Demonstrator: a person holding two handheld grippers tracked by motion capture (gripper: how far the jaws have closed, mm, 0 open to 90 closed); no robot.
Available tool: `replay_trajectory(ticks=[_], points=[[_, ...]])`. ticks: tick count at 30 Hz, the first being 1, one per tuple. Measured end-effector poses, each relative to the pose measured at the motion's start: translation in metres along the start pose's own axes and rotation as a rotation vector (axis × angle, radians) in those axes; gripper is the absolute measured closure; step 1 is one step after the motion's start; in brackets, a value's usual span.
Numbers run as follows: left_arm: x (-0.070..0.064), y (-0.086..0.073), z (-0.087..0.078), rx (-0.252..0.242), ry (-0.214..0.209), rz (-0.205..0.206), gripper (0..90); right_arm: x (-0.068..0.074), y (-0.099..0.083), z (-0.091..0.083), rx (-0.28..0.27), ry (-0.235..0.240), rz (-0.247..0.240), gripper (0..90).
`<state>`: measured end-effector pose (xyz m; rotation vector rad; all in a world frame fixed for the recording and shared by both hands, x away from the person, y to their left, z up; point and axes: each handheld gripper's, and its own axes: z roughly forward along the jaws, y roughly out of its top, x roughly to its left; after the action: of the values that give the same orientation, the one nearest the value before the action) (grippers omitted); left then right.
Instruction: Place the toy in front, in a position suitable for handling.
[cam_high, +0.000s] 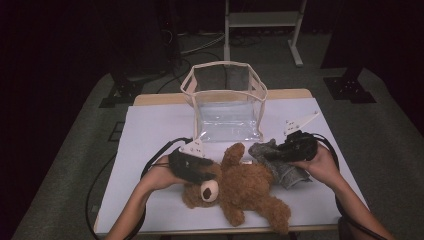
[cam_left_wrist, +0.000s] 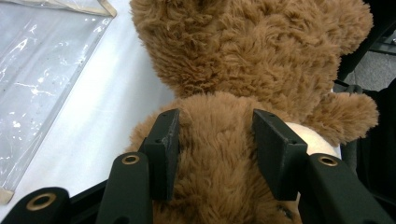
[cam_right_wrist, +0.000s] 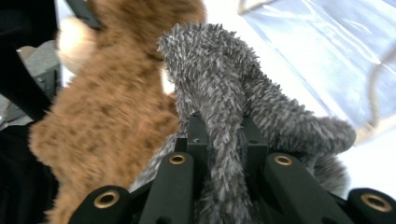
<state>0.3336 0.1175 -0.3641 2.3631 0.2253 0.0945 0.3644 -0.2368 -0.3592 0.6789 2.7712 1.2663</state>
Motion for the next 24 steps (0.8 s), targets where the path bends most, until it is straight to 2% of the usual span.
replay_trajectory(ticks=[5,7,9,14,17,21,24], points=[[0.0,0.0,0.001,-0.006,-0.002,-0.006,52.3,-0.016,-0.015,-0.007,0.006,-0.028,0.061,78.1],[0.001,0.0,0.001,-0.003,-0.001,-0.002,52.2,-0.019,-0.019,-0.009,-0.009,-0.018,0.078,78.1],[0.001,0.001,0.001,-0.002,-0.004,-0.001,52.1,-0.017,-0.017,-0.009,-0.005,-0.022,0.071,78.1],[0.001,0.001,0.001,0.002,-0.004,0.003,52.0,-0.003,0.002,0.0,-0.014,0.005,0.011,78.1],[0.001,0.0,0.001,-0.003,-0.005,-0.001,52.0,0.002,0.008,0.006,0.001,0.007,-0.016,78.1],[0.001,-0.001,0.0,-0.008,-0.004,-0.007,52.0,-0.004,0.003,0.005,0.011,-0.002,0.007,78.1],[0.001,-0.002,0.001,-0.014,-0.004,-0.013,52.0,-0.01,-0.012,-0.003,-0.002,-0.001,0.045,78.1]])
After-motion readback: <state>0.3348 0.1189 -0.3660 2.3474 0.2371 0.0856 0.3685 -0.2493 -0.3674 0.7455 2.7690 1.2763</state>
